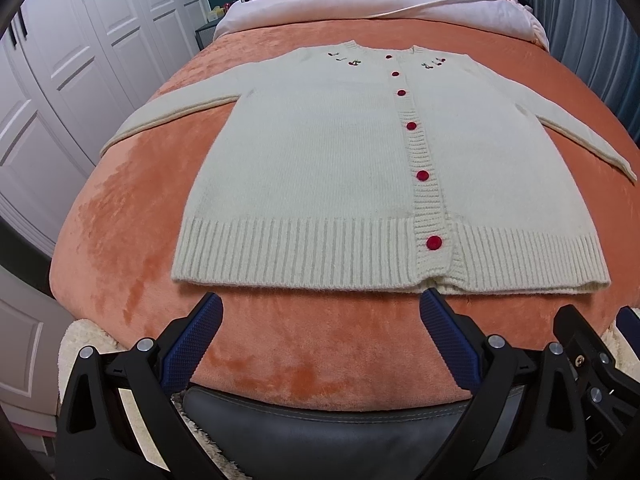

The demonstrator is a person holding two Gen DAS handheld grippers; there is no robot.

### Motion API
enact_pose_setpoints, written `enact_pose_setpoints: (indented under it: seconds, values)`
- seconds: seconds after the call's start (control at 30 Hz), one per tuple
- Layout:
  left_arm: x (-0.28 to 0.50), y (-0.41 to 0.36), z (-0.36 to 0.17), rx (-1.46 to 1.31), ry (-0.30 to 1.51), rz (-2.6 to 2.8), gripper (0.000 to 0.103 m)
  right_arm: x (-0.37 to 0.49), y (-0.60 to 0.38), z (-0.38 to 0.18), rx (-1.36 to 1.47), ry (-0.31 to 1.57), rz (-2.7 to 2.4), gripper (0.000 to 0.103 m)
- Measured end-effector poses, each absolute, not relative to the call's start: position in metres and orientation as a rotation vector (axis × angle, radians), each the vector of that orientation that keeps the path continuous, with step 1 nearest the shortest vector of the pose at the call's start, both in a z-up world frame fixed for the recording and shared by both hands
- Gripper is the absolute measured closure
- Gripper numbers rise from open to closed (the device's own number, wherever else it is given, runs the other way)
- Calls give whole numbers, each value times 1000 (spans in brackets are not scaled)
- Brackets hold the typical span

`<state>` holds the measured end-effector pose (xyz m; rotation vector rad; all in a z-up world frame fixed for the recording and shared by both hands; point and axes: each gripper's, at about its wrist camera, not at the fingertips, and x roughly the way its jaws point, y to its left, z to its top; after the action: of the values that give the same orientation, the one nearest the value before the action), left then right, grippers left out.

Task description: Fold small clothes

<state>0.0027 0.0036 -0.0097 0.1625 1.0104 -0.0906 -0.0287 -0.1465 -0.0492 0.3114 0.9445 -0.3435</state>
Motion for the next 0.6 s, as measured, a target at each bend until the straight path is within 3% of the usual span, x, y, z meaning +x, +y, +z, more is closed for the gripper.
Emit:
enact_pose_setpoints:
  seconds: [0.2, 0.6]
  values:
    - [32, 28, -9, 62, 1027, -96, 5, -5, -219, -52, 395, 892, -304, 7]
    - [127, 46, -18, -118, 1064, -39, 5, 84, -581, -104, 949, 708, -755, 7]
